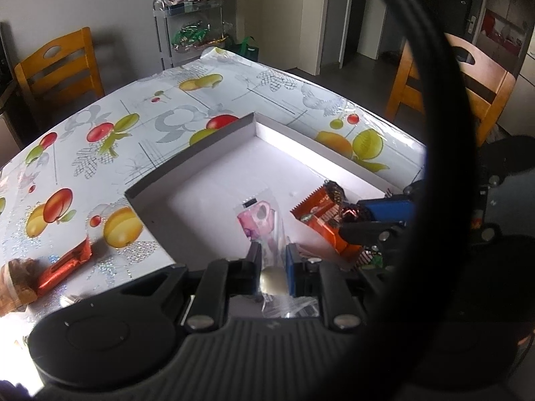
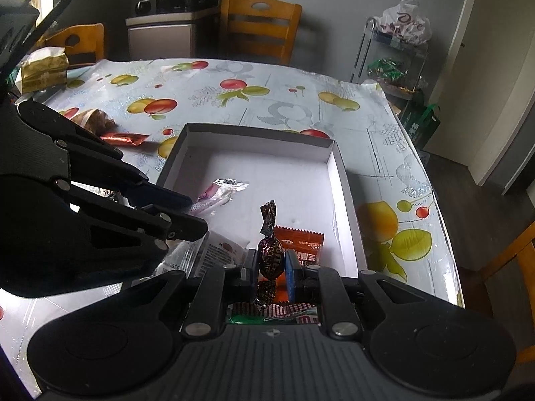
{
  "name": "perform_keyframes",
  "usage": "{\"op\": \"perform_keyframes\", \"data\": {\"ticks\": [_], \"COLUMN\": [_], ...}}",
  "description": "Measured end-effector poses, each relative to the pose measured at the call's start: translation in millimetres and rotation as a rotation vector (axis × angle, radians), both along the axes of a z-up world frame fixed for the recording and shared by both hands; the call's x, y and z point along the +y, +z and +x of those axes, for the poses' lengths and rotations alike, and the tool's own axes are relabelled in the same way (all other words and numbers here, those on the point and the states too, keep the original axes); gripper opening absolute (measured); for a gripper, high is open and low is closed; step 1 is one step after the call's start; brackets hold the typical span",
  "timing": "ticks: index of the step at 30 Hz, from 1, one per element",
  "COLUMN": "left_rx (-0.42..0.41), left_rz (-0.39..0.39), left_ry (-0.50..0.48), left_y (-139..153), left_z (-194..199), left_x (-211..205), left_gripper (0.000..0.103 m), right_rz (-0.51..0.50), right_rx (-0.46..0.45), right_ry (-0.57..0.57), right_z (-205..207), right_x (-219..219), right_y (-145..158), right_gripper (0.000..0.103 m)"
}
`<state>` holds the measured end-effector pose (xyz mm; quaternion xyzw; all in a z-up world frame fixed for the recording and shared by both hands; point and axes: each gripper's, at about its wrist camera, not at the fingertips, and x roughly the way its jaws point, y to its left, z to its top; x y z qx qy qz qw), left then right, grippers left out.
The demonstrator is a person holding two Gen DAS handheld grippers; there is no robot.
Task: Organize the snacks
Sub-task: 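Carry the candy and pink packet over the white tray and lower them, then open both tools to drop the candy and pink packet into the tray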
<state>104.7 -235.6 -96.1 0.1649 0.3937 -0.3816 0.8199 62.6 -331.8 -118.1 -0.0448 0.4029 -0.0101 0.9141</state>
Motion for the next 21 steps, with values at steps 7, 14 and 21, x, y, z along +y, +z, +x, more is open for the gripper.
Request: {"op": "perform_keyframes", "data": {"ticks": [7, 14, 21], "left_rx": [0.013, 0.023, 0.028], "left_rz": [0.009, 0.013, 0.014], "left_ry": [-0.007, 0.000, -0.001], "left_y": [-5.5, -6.2, -6.0], "left_z": [1.3, 4.1, 5.6], "left_x": [-8.8, -12.7, -13.0], "left_gripper": [0.011, 0.012, 0.017], "right_rz": [-0.004, -0.010, -0.004], "right_rx": [0.028, 0.030, 0.018], "right_ry": [-0.007, -0.012, -0.020], "right_z": [2.5, 2.6, 2.4], "right_x": [-3.5, -5.0, -6.0], "right_y": [-8.1, -11.8, -8.8], "right_gripper": [0.019, 0.019, 0.019]}}
